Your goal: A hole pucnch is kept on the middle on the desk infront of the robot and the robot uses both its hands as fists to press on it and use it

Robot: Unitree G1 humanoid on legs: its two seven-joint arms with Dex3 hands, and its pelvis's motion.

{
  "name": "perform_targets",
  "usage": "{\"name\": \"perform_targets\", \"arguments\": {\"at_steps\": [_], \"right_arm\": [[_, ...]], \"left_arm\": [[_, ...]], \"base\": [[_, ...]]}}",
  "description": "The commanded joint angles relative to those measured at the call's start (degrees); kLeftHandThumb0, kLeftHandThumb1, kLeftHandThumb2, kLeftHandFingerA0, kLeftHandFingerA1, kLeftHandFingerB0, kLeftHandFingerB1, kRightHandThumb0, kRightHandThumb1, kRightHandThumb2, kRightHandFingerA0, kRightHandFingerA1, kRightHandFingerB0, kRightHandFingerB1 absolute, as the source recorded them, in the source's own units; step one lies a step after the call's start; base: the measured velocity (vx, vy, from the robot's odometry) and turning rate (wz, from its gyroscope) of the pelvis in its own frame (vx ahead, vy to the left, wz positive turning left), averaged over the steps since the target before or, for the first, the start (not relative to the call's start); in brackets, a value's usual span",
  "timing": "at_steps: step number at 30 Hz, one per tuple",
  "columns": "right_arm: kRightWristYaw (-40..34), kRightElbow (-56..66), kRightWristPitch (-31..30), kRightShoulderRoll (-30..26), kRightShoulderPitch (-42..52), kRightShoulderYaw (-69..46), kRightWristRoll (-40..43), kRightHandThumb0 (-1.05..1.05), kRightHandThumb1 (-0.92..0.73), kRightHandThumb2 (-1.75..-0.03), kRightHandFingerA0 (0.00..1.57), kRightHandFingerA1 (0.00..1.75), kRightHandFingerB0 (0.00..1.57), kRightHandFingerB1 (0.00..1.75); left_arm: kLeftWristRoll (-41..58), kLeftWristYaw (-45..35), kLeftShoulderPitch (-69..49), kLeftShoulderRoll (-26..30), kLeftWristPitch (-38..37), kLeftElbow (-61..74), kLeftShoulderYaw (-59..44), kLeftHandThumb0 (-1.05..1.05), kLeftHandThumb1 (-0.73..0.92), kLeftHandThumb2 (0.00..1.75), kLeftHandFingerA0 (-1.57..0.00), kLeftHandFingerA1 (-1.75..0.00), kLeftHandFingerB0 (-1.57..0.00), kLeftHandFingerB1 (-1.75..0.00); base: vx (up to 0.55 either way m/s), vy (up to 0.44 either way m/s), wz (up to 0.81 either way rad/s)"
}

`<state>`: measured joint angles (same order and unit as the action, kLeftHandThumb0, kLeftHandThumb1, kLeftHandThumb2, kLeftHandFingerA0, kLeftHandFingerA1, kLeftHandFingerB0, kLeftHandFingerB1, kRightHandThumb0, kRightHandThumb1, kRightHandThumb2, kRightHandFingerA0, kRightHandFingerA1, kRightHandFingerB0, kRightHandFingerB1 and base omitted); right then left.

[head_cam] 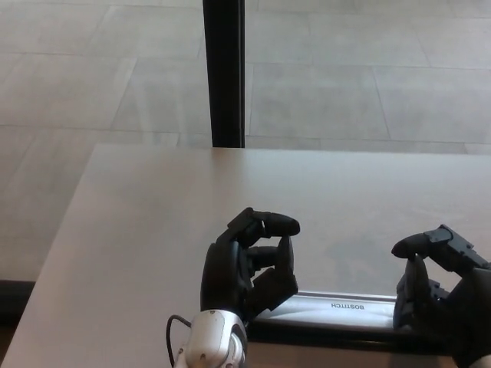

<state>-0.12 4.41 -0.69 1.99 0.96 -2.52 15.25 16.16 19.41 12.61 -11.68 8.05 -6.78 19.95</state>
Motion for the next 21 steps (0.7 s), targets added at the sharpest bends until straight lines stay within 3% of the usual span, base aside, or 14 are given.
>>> {"name": "perform_targets", "arguments": {"at_steps": [1,4,10,12,13,19,20,21], "right_arm": [[-7.1,-8.4,12.9,4.3,1.9,-0.6,-8.2,-0.40,-0.57,-1.11,1.14,1.75,0.80,1.58],[-8.6,-11.0,17.3,5.6,2.7,-0.5,-10.3,-0.39,-0.58,-1.11,1.14,1.75,0.81,1.59],[-12.8,-17.2,24.4,7.4,2.6,-1.2,-13.9,-0.40,-0.61,-1.07,1.10,1.75,0.79,1.62],[-13.9,-19.5,27.1,7.8,2.2,-1.7,-14.7,-0.39,-0.61,-1.06,1.11,1.75,0.81,1.60],[-16.3,-22.3,29.8,8.3,1.7,-2.0,-16.3,-0.40,-0.60,-1.08,1.10,1.75,0.82,1.60],[-24.8,-30.5,35.7,7.0,-0.7,-2.7,-23.0,-0.44,-0.61,-1.03,1.04,1.75,0.78,1.64],[-26.5,-32.4,36.8,6.2,-1.2,-2.7,-24.5,-0.44,-0.65,-1.00,1.03,1.75,0.76,1.66],[-28.1,-34.5,38.1,5.4,-1.7,-2.7,-25.8,-0.44,-0.65,-1.00,1.03,1.75,0.76,1.66]], "left_arm": [[-7.7,18.3,-10.9,-22.7,-21.5,-13.2,4.3,-0.38,0.79,0.86,-0.98,-1.75,-0.65,-1.67],[-11.1,22.2,-11.7,-22.4,-25.2,-16.3,7.6,-0.34,0.79,0.91,-0.97,-1.75,-0.61,-1.68],[-15.0,25.9,-12.6,-21.9,-32.8,-23.3,11.4,-0.38,0.80,0.82,-0.91,-1.75,-0.60,-1.70],[-16.4,27.1,-12.4,-21.3,-33.8,-24.9,12.5,-0.37,0.81,0.81,-0.85,-1.75,-0.64,-1.63],[-20.1,29.6,-11.4,-19.6,-36.1,-27.2,14.0,-0.33,0.79,0.85,-0.87,-1.75,-0.60,-1.70],[-29.5,37.2,-5.3,-14.0,-33.2,-32.4,18.1,-0.36,0.75,0.95,-0.92,-1.75,-0.64,-1.71],[-31.4,38.0,-4.0,-12.8,-32.4,-32.7,19.4,-0.35,0.73,0.96,-0.93,-1.75,-0.70,-1.52],[-33.1,38.4,-2.8,-11.7,-31.8,-32.9,20.7,-0.35,0.73,0.96,-0.93,-1.75,-0.70,-1.52]], "base": [[0.00,0.000,0.00],[0.00,0.000,0.00],[0.00,0.000,0.00],[0.00,0.000,0.00],[0.00,0.000,0.00],[0.00,0.000,0.00],[0.00,0.000,0.00],[0.00,0.000,0.00]]}}
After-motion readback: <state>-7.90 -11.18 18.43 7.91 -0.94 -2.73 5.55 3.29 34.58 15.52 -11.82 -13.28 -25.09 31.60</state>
